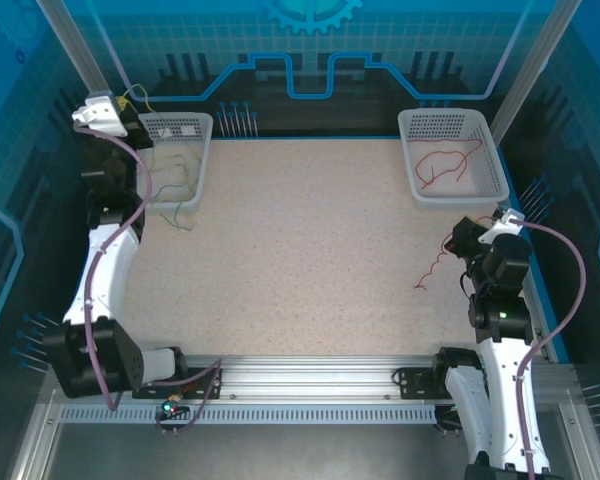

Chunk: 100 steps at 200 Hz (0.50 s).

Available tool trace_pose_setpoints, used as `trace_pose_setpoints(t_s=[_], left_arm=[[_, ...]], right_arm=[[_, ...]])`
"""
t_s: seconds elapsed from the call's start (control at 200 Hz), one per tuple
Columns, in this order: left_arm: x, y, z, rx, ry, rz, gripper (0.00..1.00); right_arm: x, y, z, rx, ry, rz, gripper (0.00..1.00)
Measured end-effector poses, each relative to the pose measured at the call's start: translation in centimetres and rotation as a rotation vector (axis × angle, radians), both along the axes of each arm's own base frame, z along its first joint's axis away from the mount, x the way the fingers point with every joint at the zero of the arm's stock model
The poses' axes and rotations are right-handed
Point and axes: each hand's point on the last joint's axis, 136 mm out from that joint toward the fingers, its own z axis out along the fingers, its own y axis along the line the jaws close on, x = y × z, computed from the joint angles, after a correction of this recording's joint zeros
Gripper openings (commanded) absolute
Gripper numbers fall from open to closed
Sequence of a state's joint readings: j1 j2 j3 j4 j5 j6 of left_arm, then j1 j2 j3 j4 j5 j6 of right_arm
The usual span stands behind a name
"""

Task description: Untangle the cables

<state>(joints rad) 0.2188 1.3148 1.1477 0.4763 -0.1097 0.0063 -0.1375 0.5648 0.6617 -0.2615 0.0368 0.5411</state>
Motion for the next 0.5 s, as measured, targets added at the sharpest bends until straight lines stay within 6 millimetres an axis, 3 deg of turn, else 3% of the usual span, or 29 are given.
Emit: trace_pose_setpoints(t_s=[0.195,0.295,0.5], left_arm=[[3.7,3.2,-3.5,-0.003,0.091,0.052,0.0],[5.7,3.9,-7.1,-0.012,0.17,0.058,0.0],[8.7,4.9,-16.4,-0.056,0.392,0.065,0.0]], right_arm=[[-0.3,0.0,0.5,-0.003,-0.019,-0.001,0.0],[-0.3,0.0,0.5,-0.003,-0.019,-0.001,0.0],[-0.6,0.1,0.8,-0.005,-0.032,-0.001,0.0]])
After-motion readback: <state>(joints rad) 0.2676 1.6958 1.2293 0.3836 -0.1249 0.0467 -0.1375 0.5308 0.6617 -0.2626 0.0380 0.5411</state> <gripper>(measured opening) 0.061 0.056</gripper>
